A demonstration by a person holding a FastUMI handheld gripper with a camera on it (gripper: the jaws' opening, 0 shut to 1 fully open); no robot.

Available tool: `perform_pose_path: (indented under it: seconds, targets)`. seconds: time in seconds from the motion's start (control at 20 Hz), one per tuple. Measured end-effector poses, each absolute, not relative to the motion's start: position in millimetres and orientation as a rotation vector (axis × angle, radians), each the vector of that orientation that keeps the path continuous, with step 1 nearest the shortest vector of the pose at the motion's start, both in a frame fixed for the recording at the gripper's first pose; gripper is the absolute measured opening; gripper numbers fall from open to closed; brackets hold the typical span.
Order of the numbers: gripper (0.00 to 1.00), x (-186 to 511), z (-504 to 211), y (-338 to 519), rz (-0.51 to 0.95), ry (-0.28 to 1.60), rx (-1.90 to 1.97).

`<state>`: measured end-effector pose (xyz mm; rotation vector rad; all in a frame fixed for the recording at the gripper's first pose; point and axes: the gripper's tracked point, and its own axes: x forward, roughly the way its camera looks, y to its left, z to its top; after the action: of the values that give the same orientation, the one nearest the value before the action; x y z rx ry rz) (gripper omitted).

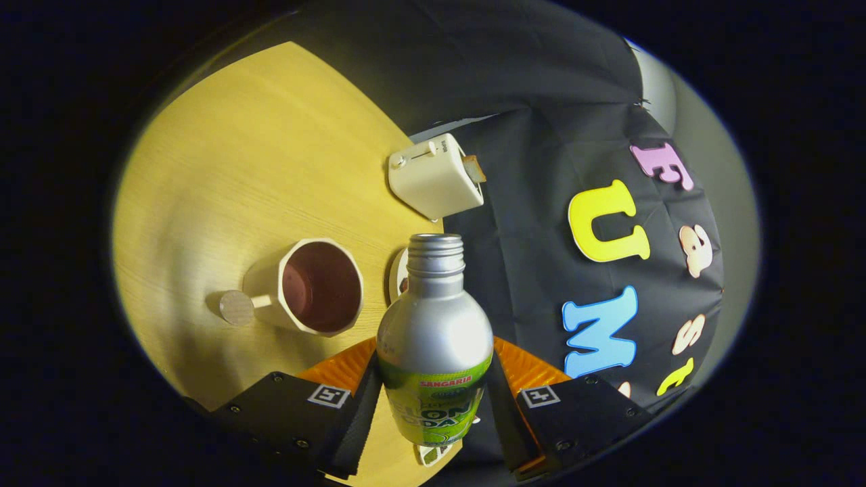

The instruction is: Take the bottle from table, then pour the juice into the cup, finally place the bottle on the coaster

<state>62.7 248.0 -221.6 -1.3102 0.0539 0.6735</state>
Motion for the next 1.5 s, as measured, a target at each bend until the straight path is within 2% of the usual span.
perform_pose_path:
  seconds: [0.35, 0.6, 1.25, 1.5]
  targets:
    - [0.77, 52, -201, 244, 0.688, 0.028, -1.064]
    - [0.77, 50, -188, 230, 0.656, 0.076, -0.83]
    - [0.76, 65, -121, 174, 0.455, 0.121, -0.062]
    - [0.76, 79, -110, 149, 0.39, 0.107, -0.03]
